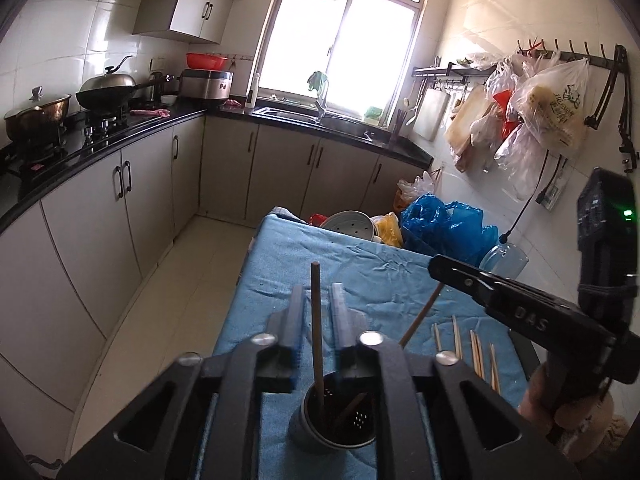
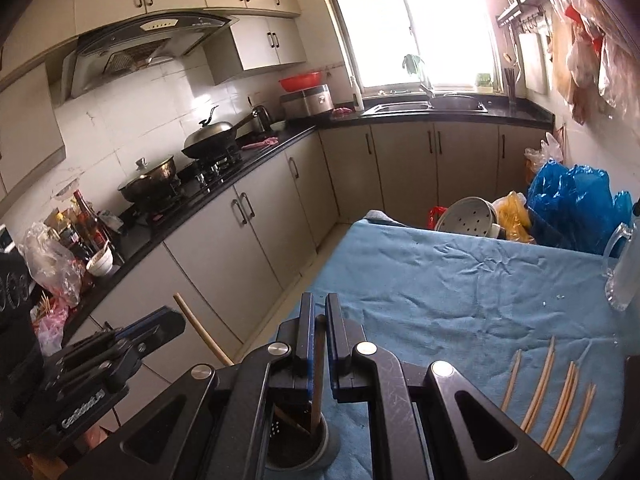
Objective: Organize utensils
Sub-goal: 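Lower both chopsticks into the black holder and open both tools, then return to the table and grasp another chopstick with each tool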
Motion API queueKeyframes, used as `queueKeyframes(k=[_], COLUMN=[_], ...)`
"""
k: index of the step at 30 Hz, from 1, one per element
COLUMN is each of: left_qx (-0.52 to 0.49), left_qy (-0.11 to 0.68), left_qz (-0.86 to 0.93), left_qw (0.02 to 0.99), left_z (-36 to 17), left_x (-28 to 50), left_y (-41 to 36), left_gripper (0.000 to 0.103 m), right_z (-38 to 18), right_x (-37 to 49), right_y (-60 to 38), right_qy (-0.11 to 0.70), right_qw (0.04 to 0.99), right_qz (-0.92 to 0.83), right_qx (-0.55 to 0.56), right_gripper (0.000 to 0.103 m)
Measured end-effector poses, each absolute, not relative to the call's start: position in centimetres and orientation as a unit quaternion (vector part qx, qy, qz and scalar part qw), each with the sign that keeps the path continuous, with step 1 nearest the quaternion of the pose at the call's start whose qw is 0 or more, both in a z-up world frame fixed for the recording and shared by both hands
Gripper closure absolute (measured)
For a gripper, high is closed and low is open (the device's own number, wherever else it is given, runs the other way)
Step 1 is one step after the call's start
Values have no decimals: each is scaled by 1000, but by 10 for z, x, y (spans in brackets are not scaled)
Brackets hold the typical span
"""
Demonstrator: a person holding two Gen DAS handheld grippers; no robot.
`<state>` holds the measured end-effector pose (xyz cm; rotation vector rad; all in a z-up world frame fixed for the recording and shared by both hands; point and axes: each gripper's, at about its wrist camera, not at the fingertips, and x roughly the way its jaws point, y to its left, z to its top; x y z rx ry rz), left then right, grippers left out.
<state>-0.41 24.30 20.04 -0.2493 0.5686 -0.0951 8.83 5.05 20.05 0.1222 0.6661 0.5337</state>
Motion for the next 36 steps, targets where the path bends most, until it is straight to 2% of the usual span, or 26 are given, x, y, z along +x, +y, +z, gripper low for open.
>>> queueKeyframes(k=[2,3,4,6,11,14,23,26,29,31,36], left_qx=[-127,-129,-130,-132,-124,-117,-103,-102,-107,-110,-111], left_qy=[275,272,270,269,257,240,222,218,213,216,242], left_qz=[-44,-42,-42,-42,-29,-16,-3,-5,-9,-19,-64], left_qw=[952,953,953,953,958,963,970,971,971,970,962], left_z=[202,203,205,210,226,237,257,260,260,258,239], left_x=[-10,-14,-17,-25,-43,-58,-101,-113,-125,-130,-129], left_y=[245,247,248,251,256,256,247,240,229,220,177], left_gripper=[67,64,64,63,60,54,52,47,38,37,37], right_z=[199,198,198,199,208,218,238,239,236,230,196], right_x=[91,91,90,89,82,74,36,20,2,-8,-20], right_y=[51,51,51,49,38,27,-12,-30,-55,-74,-135], right_qy=[326,325,324,320,302,290,258,252,248,251,284], right_qw=[909,910,912,915,923,928,941,944,948,950,948], right_qz=[254,249,246,241,229,225,203,195,184,171,118], right_qx=[59,57,56,56,59,66,77,82,84,80,78], right_gripper=[95,87,73,58,54,49,41,37,30,27,27])
